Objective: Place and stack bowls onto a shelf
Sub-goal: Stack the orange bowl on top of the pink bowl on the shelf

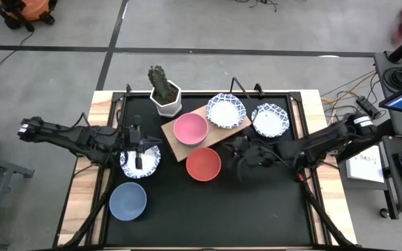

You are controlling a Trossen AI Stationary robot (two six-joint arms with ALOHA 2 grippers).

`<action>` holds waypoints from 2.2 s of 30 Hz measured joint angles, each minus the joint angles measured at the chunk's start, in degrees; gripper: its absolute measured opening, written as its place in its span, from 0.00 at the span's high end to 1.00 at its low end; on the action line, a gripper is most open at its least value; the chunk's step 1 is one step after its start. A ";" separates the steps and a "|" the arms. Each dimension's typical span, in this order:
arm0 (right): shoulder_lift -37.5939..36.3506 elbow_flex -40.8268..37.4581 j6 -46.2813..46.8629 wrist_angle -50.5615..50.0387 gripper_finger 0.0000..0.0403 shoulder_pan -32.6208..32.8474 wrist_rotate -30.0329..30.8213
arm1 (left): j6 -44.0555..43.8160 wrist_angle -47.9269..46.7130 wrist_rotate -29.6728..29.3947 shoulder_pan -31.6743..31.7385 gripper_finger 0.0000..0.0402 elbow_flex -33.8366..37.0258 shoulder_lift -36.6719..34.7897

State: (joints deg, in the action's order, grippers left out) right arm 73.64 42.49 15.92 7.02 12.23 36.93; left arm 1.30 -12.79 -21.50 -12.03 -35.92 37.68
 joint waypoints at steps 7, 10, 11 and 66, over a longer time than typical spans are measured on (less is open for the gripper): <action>-6.68 -6.88 0.91 -0.08 0.98 4.73 0.04 | -7.26 10.82 7.78 0.00 1.00 -0.02 5.37; -9.97 -8.79 -0.88 -0.11 0.98 5.64 0.11 | -9.34 16.36 10.55 -0.04 1.00 -0.05 8.38; -11.07 -9.33 -1.82 -0.30 0.98 5.81 0.11 | -9.90 17.10 10.84 -0.05 1.00 -0.30 9.32; -35.63 -20.51 -16.20 -1.20 0.98 6.27 -7.54 | -10.46 -29.23 11.67 -3.15 0.71 -52.48 77.38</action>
State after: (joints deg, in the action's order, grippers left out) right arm 38.01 21.98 -0.27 5.82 18.50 29.39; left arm -9.16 -42.02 -9.83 -15.18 -88.40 115.06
